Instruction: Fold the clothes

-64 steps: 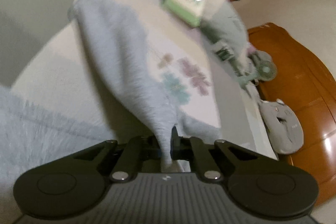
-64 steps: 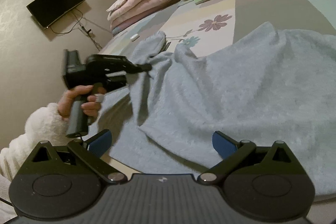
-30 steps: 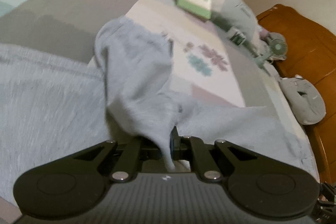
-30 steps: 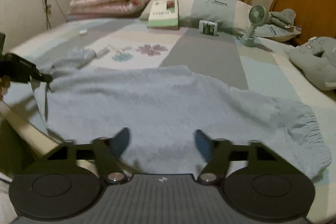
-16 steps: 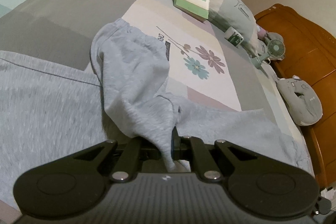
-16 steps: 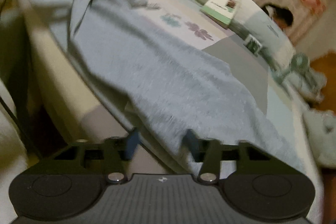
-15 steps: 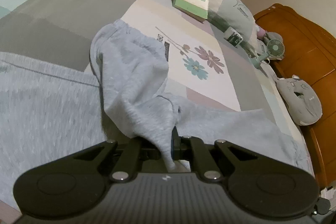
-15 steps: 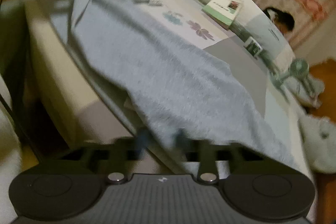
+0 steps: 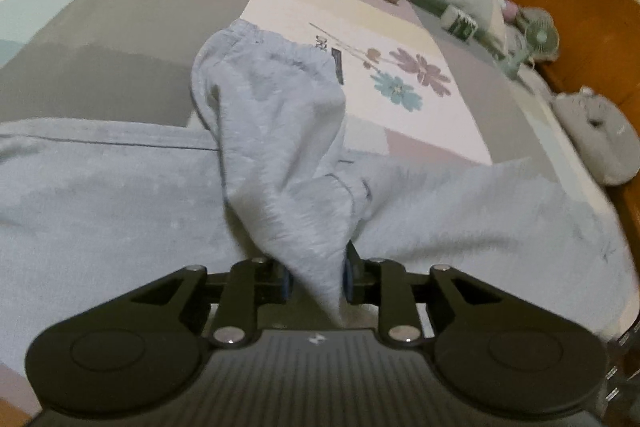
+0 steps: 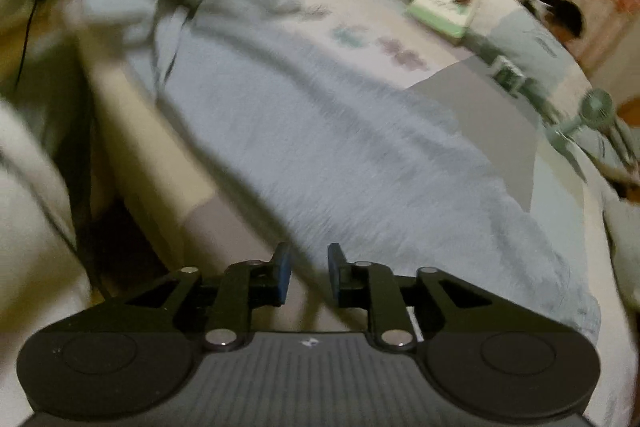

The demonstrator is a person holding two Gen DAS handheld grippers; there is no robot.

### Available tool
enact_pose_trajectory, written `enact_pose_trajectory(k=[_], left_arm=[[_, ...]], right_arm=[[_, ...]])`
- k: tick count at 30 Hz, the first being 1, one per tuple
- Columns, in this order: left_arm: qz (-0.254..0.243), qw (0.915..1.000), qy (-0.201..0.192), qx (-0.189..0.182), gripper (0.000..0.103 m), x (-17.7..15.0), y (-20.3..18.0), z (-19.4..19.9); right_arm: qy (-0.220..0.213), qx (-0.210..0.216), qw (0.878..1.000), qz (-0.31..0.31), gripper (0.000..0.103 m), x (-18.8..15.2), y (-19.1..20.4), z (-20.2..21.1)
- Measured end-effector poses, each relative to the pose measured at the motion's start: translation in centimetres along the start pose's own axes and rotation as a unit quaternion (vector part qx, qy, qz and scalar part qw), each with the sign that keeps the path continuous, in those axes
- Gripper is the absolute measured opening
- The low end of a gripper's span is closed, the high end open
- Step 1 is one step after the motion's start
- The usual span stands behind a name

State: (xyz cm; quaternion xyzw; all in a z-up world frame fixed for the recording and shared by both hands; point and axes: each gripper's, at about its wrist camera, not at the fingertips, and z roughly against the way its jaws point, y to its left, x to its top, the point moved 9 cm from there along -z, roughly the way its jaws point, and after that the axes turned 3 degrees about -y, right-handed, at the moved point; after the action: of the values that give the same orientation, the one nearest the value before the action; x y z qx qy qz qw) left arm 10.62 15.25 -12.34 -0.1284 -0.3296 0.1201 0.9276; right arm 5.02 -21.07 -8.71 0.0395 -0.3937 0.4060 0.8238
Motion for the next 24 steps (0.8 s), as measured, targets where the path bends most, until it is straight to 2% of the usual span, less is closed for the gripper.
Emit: enact_pose_trajectory(k=[1,3,5,7,10,12,15,19,22,24], left_arm=[[-0.006,1.0000,0.002,0.003,0.029,-0.1,0.1,0.4],[-0.020,0.9997,0.004,0.011,0.034,-0.3,0.3,1.3],[-0.037,0.9990,0.000,0.026,0.038,-0.5,0.3,2.3],[-0.057,0.9976,-0.005,0.039,0.038,-0.6,0.1,3.5],[-0.101,0.9929,-0.024,0.058,0.041,-0.5,-0.8,5.8],[-0.137,0.9877,-0.040,0.064,0.048,-0.1,-2.1,6.9],[-0.188,0.9793,-0.062,0.042,0.054,0.5,-5.4,7.0],[-0.263,0.9619,-0.075,0.010,0.057,0.2,-10.8,5.2],[-0.303,0.9506,-0.064,-0.025,0.060,-1.6,-13.9,3.0],[-0.312,0.9483,-0.043,-0.041,0.060,-3.0,-14.6,1.4]], right_arm=[[-0.013,-0.010,1.000,-0.022,0.042,0.5,-1.0,0.1],[-0.029,-0.032,0.997,-0.066,0.049,1.2,-2.8,-0.3],[-0.025,-0.054,0.992,-0.110,0.049,1.1,-4.2,-1.9],[-0.001,-0.047,0.987,-0.154,0.049,0.1,-4.6,-3.9],[0.006,-0.045,0.986,-0.160,0.052,-1.5,-3.6,-4.7],[0.010,-0.044,0.986,-0.160,0.053,-1.8,-3.0,-4.0],[0.013,-0.037,0.986,-0.162,0.053,-1.7,-3.0,-2.9],[-0.012,-0.069,0.977,-0.199,0.060,-1.5,-5.4,-1.6],[-0.010,-0.102,0.968,-0.228,0.061,-2.2,-7.2,-1.5],[0.006,-0.113,0.965,-0.238,0.062,-3.4,-7.6,-2.2]])
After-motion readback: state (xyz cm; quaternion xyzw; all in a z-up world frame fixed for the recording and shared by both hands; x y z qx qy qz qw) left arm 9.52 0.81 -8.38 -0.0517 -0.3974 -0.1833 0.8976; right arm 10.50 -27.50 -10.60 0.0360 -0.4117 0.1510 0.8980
